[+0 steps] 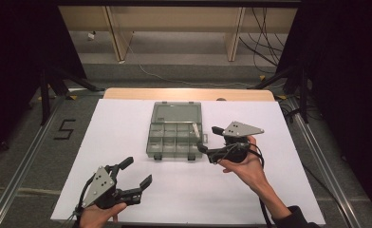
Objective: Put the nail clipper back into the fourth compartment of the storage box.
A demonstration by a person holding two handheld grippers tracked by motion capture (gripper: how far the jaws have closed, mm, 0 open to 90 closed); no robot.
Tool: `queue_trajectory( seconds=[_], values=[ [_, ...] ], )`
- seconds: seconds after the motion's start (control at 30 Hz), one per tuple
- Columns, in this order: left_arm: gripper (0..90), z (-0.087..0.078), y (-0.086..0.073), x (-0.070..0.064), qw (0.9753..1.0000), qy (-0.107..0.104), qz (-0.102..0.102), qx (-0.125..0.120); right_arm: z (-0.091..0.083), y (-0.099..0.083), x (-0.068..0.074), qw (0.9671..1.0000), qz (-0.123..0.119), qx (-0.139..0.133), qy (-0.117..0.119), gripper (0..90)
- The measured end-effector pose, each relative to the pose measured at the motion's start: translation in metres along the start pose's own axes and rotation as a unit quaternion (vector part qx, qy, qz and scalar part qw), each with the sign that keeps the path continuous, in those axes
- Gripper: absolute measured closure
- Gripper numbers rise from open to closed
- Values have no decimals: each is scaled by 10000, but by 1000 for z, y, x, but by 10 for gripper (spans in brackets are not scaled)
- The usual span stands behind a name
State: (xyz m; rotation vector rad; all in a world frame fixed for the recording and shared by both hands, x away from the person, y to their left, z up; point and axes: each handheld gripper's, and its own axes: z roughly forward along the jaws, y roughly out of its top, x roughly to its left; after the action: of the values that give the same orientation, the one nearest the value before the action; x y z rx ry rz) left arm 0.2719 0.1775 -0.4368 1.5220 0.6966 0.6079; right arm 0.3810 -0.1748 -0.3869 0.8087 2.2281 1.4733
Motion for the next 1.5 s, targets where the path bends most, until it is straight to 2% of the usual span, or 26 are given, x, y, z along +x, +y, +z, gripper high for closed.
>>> queue_trajectory(
  seconds=[0.07,0.1,0.13,0.2,0.27,0.3,0.4,0.47,0.5,0.63,0.73,0.77,0.8,0.97,1.03,1.07,1.13,1.27,1.4,1.47,1.5],
  values=[
    [158,-1,0,-1,10000,22,-49,22,-1,-2,0,10000,18,-57,-1,198],
    [158,1,0,0,10000,-28,-7,-51,-2,-2,1,10000,28,-82,-25,198],
    [158,0,0,0,10000,25,-24,22,-2,-3,1,9999,36,-148,16,198],
    [158,-1,0,-1,10000,23,-39,32,-6,-4,1,9999,18,-106,-22,198],
    [158,0,0,-1,10000,28,-27,25,-8,-6,2,9998,47,-216,23,198],
    [158,0,0,-1,10000,35,-60,31,-10,-6,2,9999,29,-163,-29,198],
    [158,0,0,-1,10000,30,-18,28,-14,-10,3,9997,47,-237,-19,198],
    [158,0,0,-1,10000,33,-58,15,-16,-12,4,9995,70,-311,-12,198],
    [158,0,0,-1,10000,38,-68,8,-18,-13,5,9994,52,-331,-87,198],
    [158,0,0,-1,10000,40,-61,-8,-24,-16,8,9990,102,-443,-26,197],
    [158,0,0,-1,10000,39,-28,-18,-27,-18,10,9990,70,-449,-40,196],
    [158,0,0,0,10000,38,-1,-5,-26,-19,10,9985,3,-549,-83,196],
    [158,0,0,0,10000,36,10,-3,-28,-20,11,9988,89,-471,-36,195],
    [158,0,-1,0,10000,48,-22,-11,-31,-23,13,9985,-9,-542,-65,193],
    [158,0,-1,0,10000,49,-10,-11,-31,-25,15,9983,98,-570,-1,192],
    [158,0,0,0,10000,51,-8,-1,-33,-26,15,9987,71,-512,-35,191],
    [158,0,-1,0,10000,50,-11,-4,-33,-28,16,9984,107,-555,32,190],
    [158,0,0,0,10000,48,-4,12,-36,-30,18,9984,115,-547,-3,183],
    [158,-1,0,0,10000,56,-24,18,-38,-33,19,9979,129,-636,-14,177],
    [158,-1,0,1,10000,57,12,17,-39,-34,18,9978,27,-669,4,165],
    [158,-1,0,0,10000,59,-24,3,-40,-35,20,9981,94,-613,47,165]
  ],
)
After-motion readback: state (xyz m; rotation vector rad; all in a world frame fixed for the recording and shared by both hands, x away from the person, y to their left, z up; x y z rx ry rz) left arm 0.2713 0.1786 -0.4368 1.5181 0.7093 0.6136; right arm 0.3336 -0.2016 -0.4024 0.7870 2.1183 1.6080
